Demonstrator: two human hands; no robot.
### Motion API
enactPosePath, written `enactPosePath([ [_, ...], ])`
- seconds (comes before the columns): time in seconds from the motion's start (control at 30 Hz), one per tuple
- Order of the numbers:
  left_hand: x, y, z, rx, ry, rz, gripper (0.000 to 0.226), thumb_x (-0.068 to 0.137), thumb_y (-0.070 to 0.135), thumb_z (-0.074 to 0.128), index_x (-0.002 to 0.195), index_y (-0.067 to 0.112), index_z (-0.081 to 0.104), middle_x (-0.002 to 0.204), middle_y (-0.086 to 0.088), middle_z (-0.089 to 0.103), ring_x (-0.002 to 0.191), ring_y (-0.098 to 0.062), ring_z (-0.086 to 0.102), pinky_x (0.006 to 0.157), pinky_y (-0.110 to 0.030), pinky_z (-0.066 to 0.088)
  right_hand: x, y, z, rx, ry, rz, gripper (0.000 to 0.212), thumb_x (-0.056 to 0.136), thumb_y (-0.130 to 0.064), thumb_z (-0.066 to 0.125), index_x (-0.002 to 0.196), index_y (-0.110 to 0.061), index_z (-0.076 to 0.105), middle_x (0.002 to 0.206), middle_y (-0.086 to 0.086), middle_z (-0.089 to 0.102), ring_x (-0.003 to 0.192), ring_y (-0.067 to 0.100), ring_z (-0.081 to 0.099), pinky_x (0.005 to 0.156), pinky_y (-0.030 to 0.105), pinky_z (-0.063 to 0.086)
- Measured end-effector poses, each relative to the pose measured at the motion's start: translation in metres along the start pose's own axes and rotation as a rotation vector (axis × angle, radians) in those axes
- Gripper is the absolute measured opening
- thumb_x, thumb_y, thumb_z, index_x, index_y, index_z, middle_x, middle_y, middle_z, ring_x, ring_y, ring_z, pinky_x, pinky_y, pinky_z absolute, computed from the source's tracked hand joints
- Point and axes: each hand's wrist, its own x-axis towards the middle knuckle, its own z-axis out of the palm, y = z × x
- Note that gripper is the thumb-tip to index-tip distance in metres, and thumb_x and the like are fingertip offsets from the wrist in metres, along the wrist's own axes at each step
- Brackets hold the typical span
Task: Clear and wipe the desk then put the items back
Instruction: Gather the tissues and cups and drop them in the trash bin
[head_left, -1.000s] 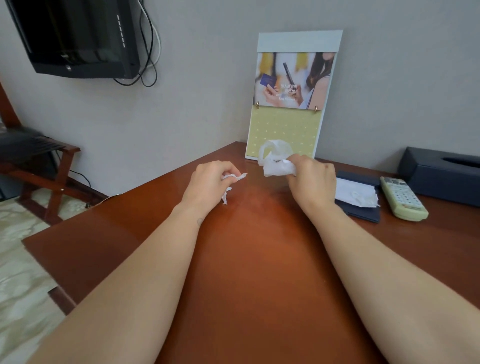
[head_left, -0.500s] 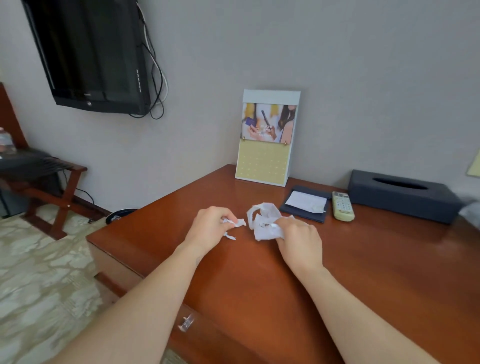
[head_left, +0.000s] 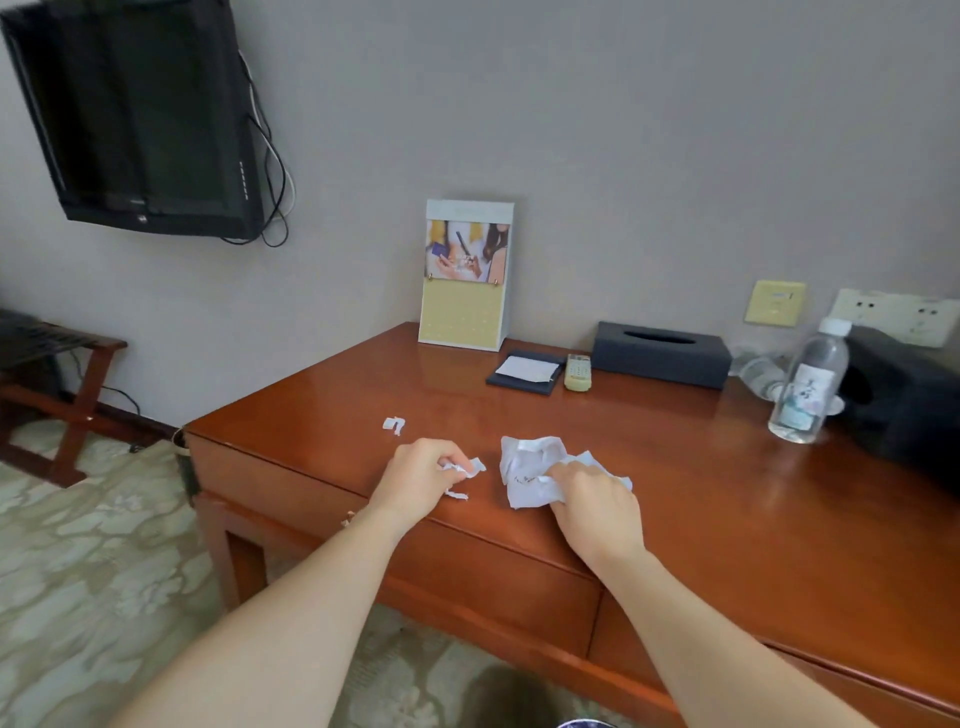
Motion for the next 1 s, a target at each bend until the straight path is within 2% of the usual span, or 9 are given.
enactPosePath([
  [0.13,-0.039,0.019,0.015,-0.022,-0.020,0.044,0.015,0.092,0.018,0.064,0.085,0.028,0.072,0.092,0.007,0.066,0.089,-0.007,0.060,0.067,-0.013,0.044,-0.043,0.009,-0.015,-0.019,0.013,0.016,0.023,0.092,-0.009,0.039,0.102,-0.014,0.060,0.093,0.000,0.063,0.076,0.021,0.058,0.061,0.028,0.038],
  [0.33,-0.089,0.036,0.030,-0.028,-0.052,0.098,0.014,0.091,0.018,0.065,0.085,0.028,0.074,0.095,0.005,0.069,0.091,-0.009,0.062,0.079,-0.026,0.051,-0.104,0.019,-0.029,0.001,0.084,0.043,0.024,0.087,-0.004,0.041,0.099,-0.013,0.060,0.089,-0.001,0.060,0.077,0.023,0.058,0.061,0.029,0.047],
  [0.5,-0.130,0.045,0.055,-0.046,-0.094,0.153,0.018,0.090,0.013,0.065,0.081,0.026,0.073,0.088,0.009,0.070,0.089,-0.008,0.062,0.078,-0.025,0.050,-0.153,0.027,-0.033,0.005,0.170,-0.001,0.026,0.090,-0.006,0.049,0.108,-0.015,0.065,0.094,0.002,0.067,0.079,0.024,0.064,0.057,0.028,0.045],
  [0.6,-0.149,0.048,0.072,-0.047,-0.130,0.163,0.017,0.089,0.013,0.066,0.080,0.025,0.073,0.089,0.008,0.071,0.089,-0.010,0.063,0.080,-0.028,0.051,-0.183,0.034,-0.034,0.013,0.186,-0.010,0.025,0.092,-0.008,0.055,0.114,-0.013,0.067,0.100,0.004,0.070,0.084,0.025,0.067,0.056,0.020,0.036],
  [0.67,-0.160,0.046,0.084,-0.059,-0.145,0.157,0.013,0.089,0.013,0.067,0.083,0.021,0.074,0.091,0.005,0.072,0.090,-0.012,0.064,0.079,-0.029,0.051,-0.201,0.039,-0.031,0.015,0.177,-0.008,0.026,0.091,-0.011,0.060,0.116,-0.014,0.066,0.104,0.004,0.070,0.088,0.024,0.067,0.058,0.020,0.039],
  [0.73,-0.169,0.042,0.097,-0.057,-0.168,0.140,0.010,0.089,0.014,0.067,0.085,0.020,0.074,0.093,0.004,0.071,0.090,-0.012,0.063,0.078,-0.027,0.048,-0.217,0.044,-0.026,0.027,0.171,0.003,0.026,0.084,-0.009,0.069,0.110,-0.013,0.070,0.099,0.005,0.072,0.083,0.025,0.069,0.058,0.023,0.046],
  [0.83,-0.176,0.029,0.117,-0.064,-0.216,0.107,0.010,0.089,0.015,0.068,0.085,0.021,0.074,0.092,0.004,0.071,0.089,-0.011,0.063,0.075,-0.024,0.045,-0.234,0.055,-0.008,0.005,0.135,0.023,0.028,0.069,0.000,0.078,0.094,-0.012,0.074,0.081,0.004,0.072,0.069,0.026,0.069,0.048,0.024,0.044],
  [0.93,-0.178,0.012,0.138,-0.079,-0.251,0.064,0.009,0.088,0.016,0.069,0.083,0.022,0.074,0.091,0.004,0.072,0.089,-0.012,0.063,0.075,-0.024,0.045,-0.244,0.067,0.018,-0.020,0.082,0.037,0.032,0.062,0.000,0.079,0.090,-0.015,0.075,0.084,0.000,0.072,0.074,0.026,0.069,0.053,0.034,0.053],
  [1.0,-0.178,0.002,0.152,-0.087,-0.280,0.024,0.008,0.089,0.017,0.069,0.085,0.022,0.074,0.091,0.003,0.072,0.089,-0.012,0.063,0.077,-0.026,0.048,-0.249,0.074,0.037,-0.029,0.039,0.039,0.036,0.057,-0.002,0.082,0.089,-0.017,0.074,0.084,-0.001,0.072,0.074,0.025,0.069,0.054,0.034,0.054],
])
